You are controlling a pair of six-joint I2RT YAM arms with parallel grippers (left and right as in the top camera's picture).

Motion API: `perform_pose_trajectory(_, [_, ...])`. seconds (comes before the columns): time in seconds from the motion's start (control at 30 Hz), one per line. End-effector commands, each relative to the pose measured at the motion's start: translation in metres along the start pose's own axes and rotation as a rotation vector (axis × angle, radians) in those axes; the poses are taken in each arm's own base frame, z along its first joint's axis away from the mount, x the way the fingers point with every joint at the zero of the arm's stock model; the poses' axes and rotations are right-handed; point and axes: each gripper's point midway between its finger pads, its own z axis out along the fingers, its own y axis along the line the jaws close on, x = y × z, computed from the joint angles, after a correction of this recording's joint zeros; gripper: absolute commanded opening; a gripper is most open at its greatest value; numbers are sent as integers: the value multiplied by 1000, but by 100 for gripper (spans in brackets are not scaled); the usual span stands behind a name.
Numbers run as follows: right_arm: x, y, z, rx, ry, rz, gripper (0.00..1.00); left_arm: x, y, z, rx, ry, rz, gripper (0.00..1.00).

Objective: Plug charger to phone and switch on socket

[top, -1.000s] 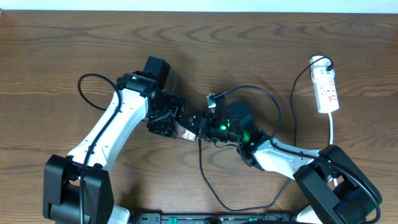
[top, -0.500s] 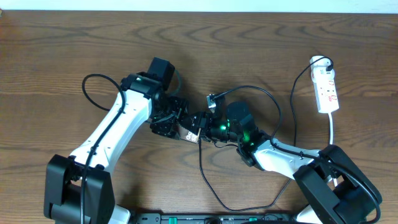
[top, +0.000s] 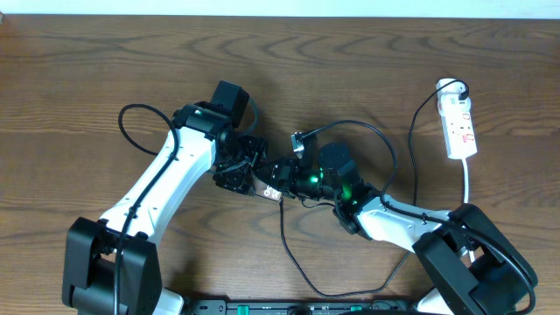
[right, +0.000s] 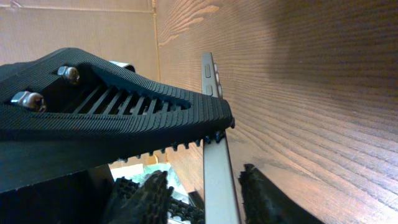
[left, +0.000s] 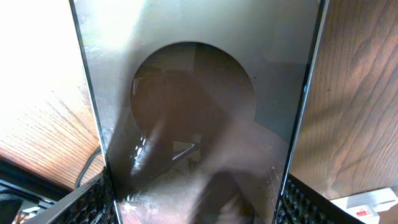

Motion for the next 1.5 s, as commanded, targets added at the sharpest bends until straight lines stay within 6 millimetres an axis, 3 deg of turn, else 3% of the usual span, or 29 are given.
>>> perform_pose_trajectory(0.0, [1, 4, 3, -5, 3, -19, 32, 12, -10, -13, 50, 23, 20, 7])
perform_pose_trajectory(0.57, [0, 5, 3, -8, 1, -21, 1, 12, -10, -13, 49, 21, 20, 7])
perform_pose_trajectory(0.67, [0, 5, 3, -10, 0, -21, 1, 11, -10, -13, 49, 18, 20, 8])
perform_pose_trajectory(0.73, [0, 5, 2, -11, 0, -22, 1, 11, -10, -13, 49, 16, 21, 17])
perform_pose_trajectory(0.83, [-1, 5, 2, -11, -1, -22, 1, 10, -9, -13, 48, 10, 24, 60])
perform_pose_trajectory(0.9, [-1, 5, 2, -11, -2, -22, 1, 10, -9, -13, 46, 10, 24, 75])
perform_pose_trajectory(1.1, [-7, 4, -1, -13, -9, -16, 1, 9, -11, -17, 59, 52, 37, 86])
perform_pose_trajectory(1.2, [-11, 3, -4, -15, -10, -31, 1, 17, -14, -23, 85, 145, 80, 87])
perform_pose_trajectory(1.47, [-21, -14, -12, 38, -27, -4, 1, 9, -25, -45, 211, 282, 287, 88])
